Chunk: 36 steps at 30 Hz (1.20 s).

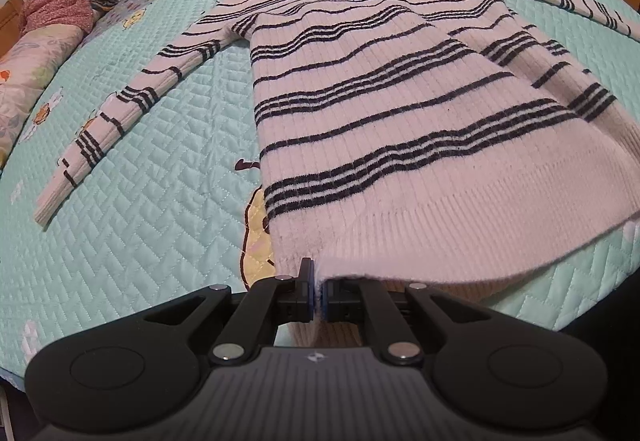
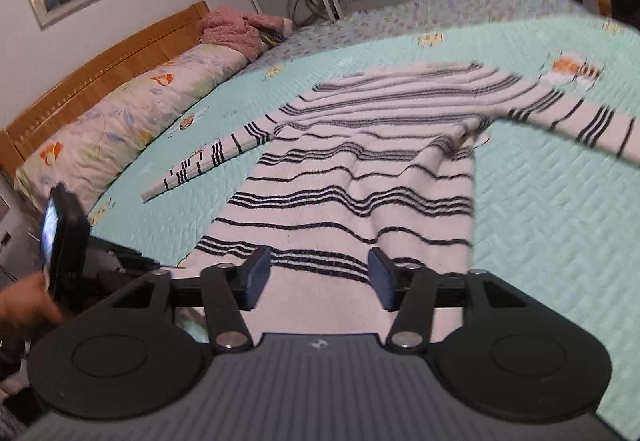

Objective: Fold clothes

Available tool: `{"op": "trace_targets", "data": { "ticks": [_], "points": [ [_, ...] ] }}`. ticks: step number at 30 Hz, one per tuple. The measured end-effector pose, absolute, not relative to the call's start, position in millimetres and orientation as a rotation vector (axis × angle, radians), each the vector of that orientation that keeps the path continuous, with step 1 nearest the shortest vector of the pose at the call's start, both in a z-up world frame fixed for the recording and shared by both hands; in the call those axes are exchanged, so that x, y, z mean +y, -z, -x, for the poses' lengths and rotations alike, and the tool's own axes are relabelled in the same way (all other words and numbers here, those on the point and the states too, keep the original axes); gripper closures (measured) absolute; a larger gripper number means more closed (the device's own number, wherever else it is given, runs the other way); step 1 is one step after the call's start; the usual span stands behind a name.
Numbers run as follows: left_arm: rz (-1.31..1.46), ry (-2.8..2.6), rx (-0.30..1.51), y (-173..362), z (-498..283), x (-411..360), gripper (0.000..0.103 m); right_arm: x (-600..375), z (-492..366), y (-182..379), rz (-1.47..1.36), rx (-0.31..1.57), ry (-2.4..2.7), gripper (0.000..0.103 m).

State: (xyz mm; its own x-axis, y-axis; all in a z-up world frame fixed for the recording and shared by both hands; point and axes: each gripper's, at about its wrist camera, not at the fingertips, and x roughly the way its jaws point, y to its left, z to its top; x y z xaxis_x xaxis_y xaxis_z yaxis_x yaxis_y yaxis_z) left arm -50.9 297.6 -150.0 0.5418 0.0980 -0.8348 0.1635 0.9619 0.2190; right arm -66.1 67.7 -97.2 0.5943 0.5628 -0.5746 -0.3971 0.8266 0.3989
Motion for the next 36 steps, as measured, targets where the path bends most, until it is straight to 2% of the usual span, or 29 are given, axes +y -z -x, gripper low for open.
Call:
{"op": "trace_targets", "data": {
  "ticks": [3,4,5,6,7,9,11,13,15,17,19,20,27,29,32,33,34,36],
  "points": [
    [-0.252,0.053,1.001,150,56,304,0.098,56,48,132,-0.282,0.869,-0.484,0.045],
    [-0.240,0.058,1.001,150,57,306,0.097,48,45,147,-0.281,0.920,-0.440,0.052],
    [-0.228,0.063,1.001,150,59,308,0.097,41,42,163,-0.279,0.971,-0.396,0.065],
    [-0.216,0.068,1.001,150,61,310,0.095,30,50,166,-0.285,0.942,-0.380,0.087],
    [-0.204,0.073,1.001,150,62,312,0.091,18,54,167,-0.339,0.951,-0.364,0.090],
    [-0.094,0.101,0.991,147,68,326,0.071,0,62,167,-0.414,0.963,-0.326,0.085],
    [0.035,0.113,0.975,143,75,342,0.064,-9,70,167,-0.422,0.951,-0.322,0.081],
    [0.158,0.104,0.955,141,82,359,0.064,-11,76,168,-0.442,0.940,-0.329,0.075],
    [0.281,0.095,0.933,138,89,376,0.062,-12,80,171,-0.457,0.932,-0.327,0.073],
    [0.403,0.085,0.908,136,96,392,0.056,-12,81,175,-0.473,0.924,-0.325,0.068],
    [0.487,0.067,0.913,138,92,400,0.055,-10,80,178,-0.484,0.916,-0.337,0.055],
    [0.528,0.057,0.916,139,90,403,0.055,-9,82,177,-0.481,0.912,-0.349,0.052],
    [0.440,0.014,0.943,154,56,381,0.055,6,86,175,-0.422,0.892,-0.357,0.033],
    [0.428,0.010,0.945,160,48,378,0.055,8,87,175,-0.415,0.887,-0.359,0.031],
    [0.428,0.035,0.940,165,42,379,0.059,6,88,176,-0.428,0.878,-0.362,0.031],
    [0.410,0.050,0.939,165,41,378,0.068,4,89,177,-0.443,0.874,-0.363,0.031],
    [0.397,0.069,0.945,167,38,375,0.094,2,89,178,-0.458,0.869,-0.364,0.031],
    [0.383,0.070,0.950,168,36,371,0.097,1,90,180,-0.480,0.861,-0.363,0.031]
  ]
}}
